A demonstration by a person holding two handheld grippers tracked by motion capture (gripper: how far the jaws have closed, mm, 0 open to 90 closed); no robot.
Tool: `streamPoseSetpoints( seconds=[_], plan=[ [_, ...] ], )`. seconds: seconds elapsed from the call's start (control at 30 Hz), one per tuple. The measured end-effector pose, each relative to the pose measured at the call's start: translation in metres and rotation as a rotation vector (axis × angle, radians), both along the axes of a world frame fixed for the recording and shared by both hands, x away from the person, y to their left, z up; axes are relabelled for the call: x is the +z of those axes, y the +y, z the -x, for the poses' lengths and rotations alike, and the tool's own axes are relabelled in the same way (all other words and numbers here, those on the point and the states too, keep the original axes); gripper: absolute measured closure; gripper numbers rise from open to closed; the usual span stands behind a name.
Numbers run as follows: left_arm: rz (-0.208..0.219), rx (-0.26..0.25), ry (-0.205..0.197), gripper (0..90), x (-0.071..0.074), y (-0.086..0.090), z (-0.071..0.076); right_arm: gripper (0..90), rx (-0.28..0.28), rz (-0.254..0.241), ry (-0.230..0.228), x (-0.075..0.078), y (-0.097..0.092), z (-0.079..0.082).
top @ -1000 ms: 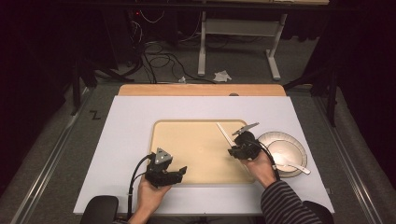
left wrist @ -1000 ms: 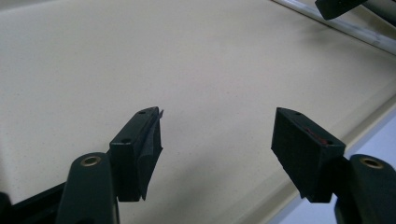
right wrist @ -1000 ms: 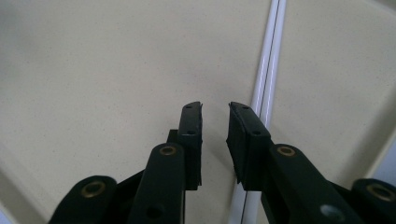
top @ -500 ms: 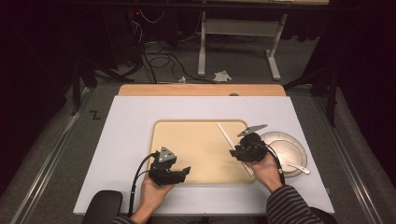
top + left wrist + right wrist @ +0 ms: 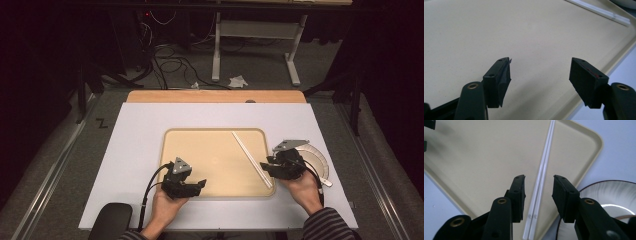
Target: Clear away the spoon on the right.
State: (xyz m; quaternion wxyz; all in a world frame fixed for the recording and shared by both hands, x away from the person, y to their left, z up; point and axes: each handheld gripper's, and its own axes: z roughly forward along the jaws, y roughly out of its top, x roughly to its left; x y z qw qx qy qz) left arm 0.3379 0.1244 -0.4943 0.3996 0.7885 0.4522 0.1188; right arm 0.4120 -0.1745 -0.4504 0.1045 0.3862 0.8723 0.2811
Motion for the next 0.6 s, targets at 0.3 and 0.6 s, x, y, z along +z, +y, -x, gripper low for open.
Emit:
streamPoseSetpoints(
  seconds=[0.3,0.6],
  plan=[
    [-0.009,-0.013,-0.001,33.7,0.001,-0.003,-0.001,62.5,-0.001,-0.02,-0.063,0.012,-0.024,0.019],
    [0.0,-0.025,0.004,33.7,0.0,-0.003,-0.003,61.5,-0.059,-0.031,-0.101,0.019,-0.052,0.024]
  ],
)
